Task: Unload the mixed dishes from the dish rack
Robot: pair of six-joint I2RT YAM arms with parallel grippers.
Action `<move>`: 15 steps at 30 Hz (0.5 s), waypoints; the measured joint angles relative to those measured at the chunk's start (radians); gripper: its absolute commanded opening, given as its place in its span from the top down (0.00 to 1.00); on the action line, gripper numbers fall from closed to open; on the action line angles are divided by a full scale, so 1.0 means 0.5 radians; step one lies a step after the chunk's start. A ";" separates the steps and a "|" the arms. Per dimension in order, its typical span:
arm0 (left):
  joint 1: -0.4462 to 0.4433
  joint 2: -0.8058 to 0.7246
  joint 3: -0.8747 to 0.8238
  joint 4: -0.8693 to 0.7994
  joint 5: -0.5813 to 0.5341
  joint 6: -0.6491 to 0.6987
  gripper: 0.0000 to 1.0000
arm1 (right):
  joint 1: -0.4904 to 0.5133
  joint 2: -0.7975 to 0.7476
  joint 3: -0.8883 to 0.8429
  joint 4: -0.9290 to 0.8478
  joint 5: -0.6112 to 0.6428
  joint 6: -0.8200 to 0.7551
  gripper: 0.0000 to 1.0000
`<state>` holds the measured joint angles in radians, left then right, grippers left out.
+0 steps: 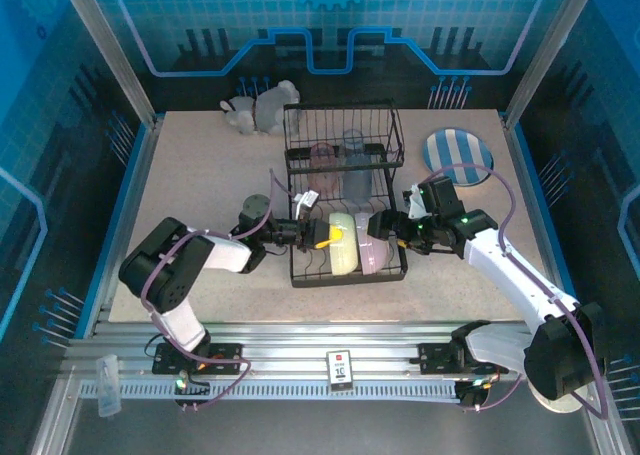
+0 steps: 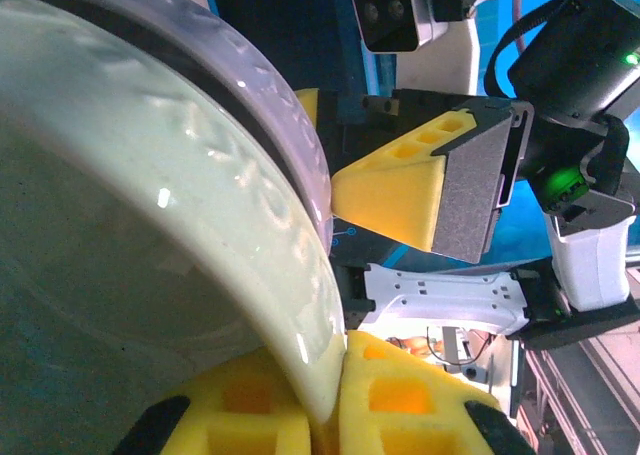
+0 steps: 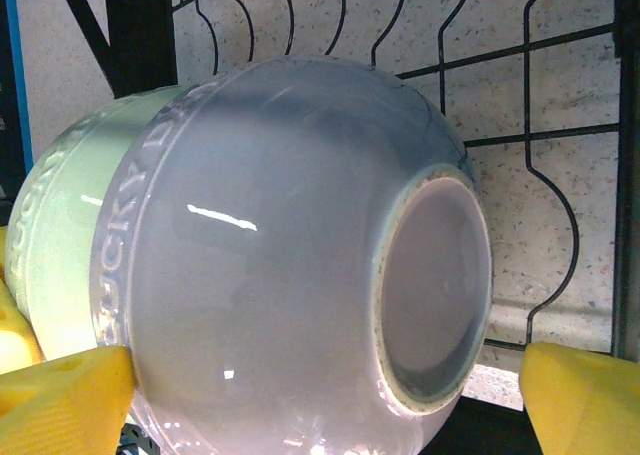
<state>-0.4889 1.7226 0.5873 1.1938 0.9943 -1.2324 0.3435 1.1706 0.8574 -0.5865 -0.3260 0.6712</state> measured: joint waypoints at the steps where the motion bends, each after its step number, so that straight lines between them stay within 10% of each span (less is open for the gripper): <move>1: -0.003 0.012 0.000 0.029 0.011 -0.002 1.00 | 0.000 0.000 0.000 -0.002 -0.002 0.000 0.02; 15: -0.041 0.058 0.047 0.061 -0.027 -0.085 1.00 | -0.072 -0.002 0.005 -0.015 -0.008 -0.008 0.02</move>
<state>-0.5095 1.7515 0.6109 1.2243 0.9810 -1.2751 0.3077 1.1694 0.8597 -0.5941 -0.3302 0.6674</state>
